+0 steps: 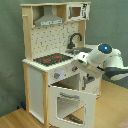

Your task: Play with the kitchen

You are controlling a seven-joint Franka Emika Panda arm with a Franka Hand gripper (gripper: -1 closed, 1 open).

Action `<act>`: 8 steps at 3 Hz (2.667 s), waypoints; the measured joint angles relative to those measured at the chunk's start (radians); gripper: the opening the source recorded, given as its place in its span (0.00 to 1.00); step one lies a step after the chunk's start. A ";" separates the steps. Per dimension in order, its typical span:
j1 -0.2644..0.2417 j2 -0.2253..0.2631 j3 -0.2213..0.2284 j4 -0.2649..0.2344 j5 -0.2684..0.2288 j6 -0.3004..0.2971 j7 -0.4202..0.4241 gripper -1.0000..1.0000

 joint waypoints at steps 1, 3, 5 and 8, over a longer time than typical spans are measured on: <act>0.016 -0.062 -0.035 0.014 -0.054 -0.058 0.000 1.00; 0.057 -0.176 -0.074 0.079 -0.140 -0.209 0.000 1.00; 0.079 -0.308 -0.076 0.161 -0.236 -0.342 -0.001 1.00; 0.074 -0.509 -0.012 0.268 -0.446 -0.311 -0.010 1.00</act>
